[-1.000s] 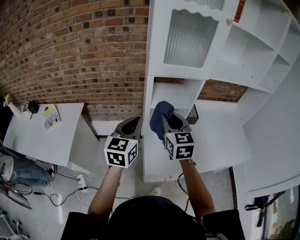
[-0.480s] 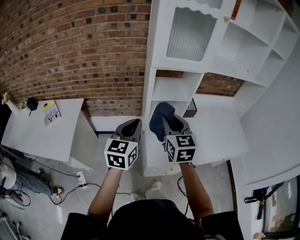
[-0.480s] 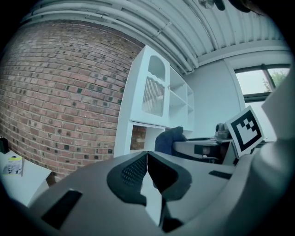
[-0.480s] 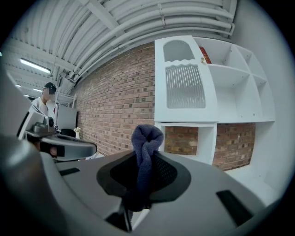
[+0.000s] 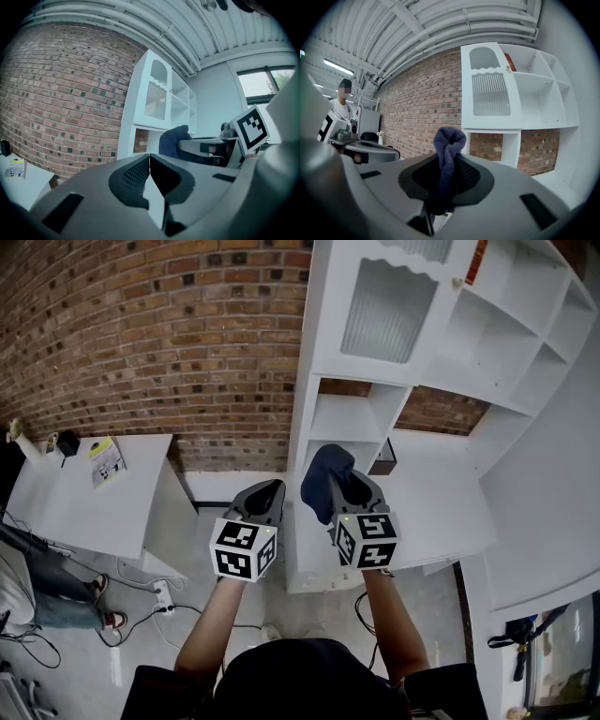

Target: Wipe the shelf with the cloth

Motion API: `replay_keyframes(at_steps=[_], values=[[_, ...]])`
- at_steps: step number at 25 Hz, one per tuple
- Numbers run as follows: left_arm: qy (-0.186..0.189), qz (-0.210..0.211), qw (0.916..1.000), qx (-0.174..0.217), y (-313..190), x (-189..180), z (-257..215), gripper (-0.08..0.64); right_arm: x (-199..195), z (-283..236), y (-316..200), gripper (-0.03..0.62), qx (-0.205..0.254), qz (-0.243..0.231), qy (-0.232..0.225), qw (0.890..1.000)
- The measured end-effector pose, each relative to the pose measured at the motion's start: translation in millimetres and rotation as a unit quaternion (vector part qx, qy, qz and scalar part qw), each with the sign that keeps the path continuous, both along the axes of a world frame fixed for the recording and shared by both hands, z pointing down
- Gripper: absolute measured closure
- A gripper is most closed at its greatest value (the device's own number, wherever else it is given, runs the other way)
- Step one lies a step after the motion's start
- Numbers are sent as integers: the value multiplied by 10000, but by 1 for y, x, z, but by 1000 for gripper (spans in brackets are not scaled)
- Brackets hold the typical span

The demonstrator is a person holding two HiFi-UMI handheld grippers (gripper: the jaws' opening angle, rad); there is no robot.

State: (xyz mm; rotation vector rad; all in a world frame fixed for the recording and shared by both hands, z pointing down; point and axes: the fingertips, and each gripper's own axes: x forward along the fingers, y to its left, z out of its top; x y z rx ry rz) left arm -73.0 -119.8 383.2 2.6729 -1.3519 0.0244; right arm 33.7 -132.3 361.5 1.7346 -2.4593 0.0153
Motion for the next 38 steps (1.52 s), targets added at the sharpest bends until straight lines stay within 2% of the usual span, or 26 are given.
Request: replay_keyframes(at_steps=[21, 38], values=[[-35, -181, 9995, 272, 28, 29, -27, 543, 24, -27, 32, 506, 234, -238, -48, 9994], [-32, -354, 9992, 187, 57, 35, -25, 543, 31, -28, 58, 506, 211, -409, -114, 9989]])
